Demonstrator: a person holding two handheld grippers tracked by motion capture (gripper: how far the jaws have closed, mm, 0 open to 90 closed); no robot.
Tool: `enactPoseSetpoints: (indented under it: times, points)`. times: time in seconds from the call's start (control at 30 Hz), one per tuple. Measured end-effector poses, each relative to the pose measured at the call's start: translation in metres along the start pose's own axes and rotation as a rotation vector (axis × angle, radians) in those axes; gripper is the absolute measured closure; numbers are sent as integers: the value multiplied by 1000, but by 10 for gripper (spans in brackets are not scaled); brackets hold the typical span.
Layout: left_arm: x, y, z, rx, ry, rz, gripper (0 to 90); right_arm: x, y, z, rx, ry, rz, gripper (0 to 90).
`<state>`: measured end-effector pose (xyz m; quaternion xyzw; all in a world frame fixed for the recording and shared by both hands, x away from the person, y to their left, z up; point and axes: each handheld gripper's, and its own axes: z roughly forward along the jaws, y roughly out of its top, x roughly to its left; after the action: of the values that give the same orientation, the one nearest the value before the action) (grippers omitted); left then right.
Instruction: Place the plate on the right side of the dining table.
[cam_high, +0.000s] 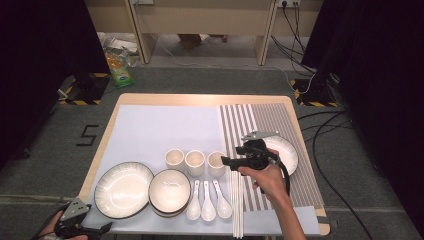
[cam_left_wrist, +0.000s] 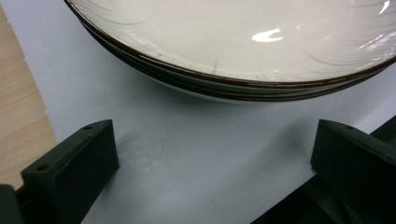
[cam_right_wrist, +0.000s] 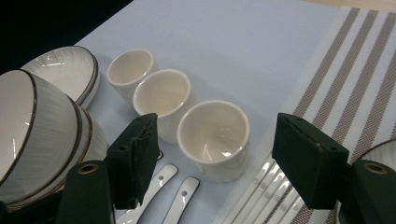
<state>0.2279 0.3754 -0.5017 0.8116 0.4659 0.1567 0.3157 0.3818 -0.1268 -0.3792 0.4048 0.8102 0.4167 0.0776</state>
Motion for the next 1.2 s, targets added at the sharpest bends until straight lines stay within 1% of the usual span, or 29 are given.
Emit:
enactPoseSetpoints:
  times: [0.03,0.07,0.1,0.13,0.17,0.23,0.27,0.3,0.5,0.53,0.57,0.6,0.63,0.67,0.73,0.83,0.87,0.9,0.93,0.97,1.07,1.1,1.17,1.2]
  points:
    - [0,0,0,3,-2,1,0,3,1,2,4,0,-5,300]
    - [0,0,0,3,-2,1,0,3,1,2,4,0,-5,300]
    - [0,0,0,4,0,0,0,8,3,5,2,0,-8,293]
    - [0,0,0,4,0,0,0,8,3,5,2,0,-8,293]
    - [0,0,0,5,0,1,0,13,4,8,-1,12,-19,293]
    - [0,0,0,4,0,0,0,17,4,12,9,20,-34,293]
    - [0,0,0,4,0,0,0,17,4,12,9,20,-34,293]
    - [0,0,0,4,0,0,0,23,5,18,20,22,-48,293]
    - [0,0,0,4,-2,0,0,34,10,26,16,49,-61,293]
    - [0,0,0,4,-2,0,0,34,10,26,16,49,-61,293]
    - [0,0,0,4,-2,0,0,39,11,29,24,55,-67,293]
    - [0,0,0,4,-2,0,0,39,11,29,24,55,-67,293]
    - [0,0,0,5,0,-1,0,44,12,28,16,71,-74,294]
    - [0,0,0,5,0,-1,0,45,13,28,15,76,-79,294]
    - [0,1,0,5,-1,-2,0,47,14,27,17,77,-84,294]
    - [0,1,0,11,-3,-1,0,54,17,28,22,83,-95,294]
    - [0,1,0,11,-3,-1,0,54,17,28,22,83,-95,294]
    - [0,1,0,10,5,-1,0,58,17,31,32,85,-107,294]
    - [0,1,0,10,5,-1,0,58,17,31,32,85,-107,294]
    - [-1,2,0,13,5,-3,0,62,17,33,32,108,-116,294]
    - [-1,2,0,19,5,-3,0,66,17,33,27,120,-125,294]
    - [0,2,0,19,3,-2,0,71,17,33,24,136,-130,294]
    - [0,2,0,20,2,-2,0,74,17,33,23,146,-127,294]
    - [0,2,0,20,0,-2,0,77,18,34,25,149,-139,294]
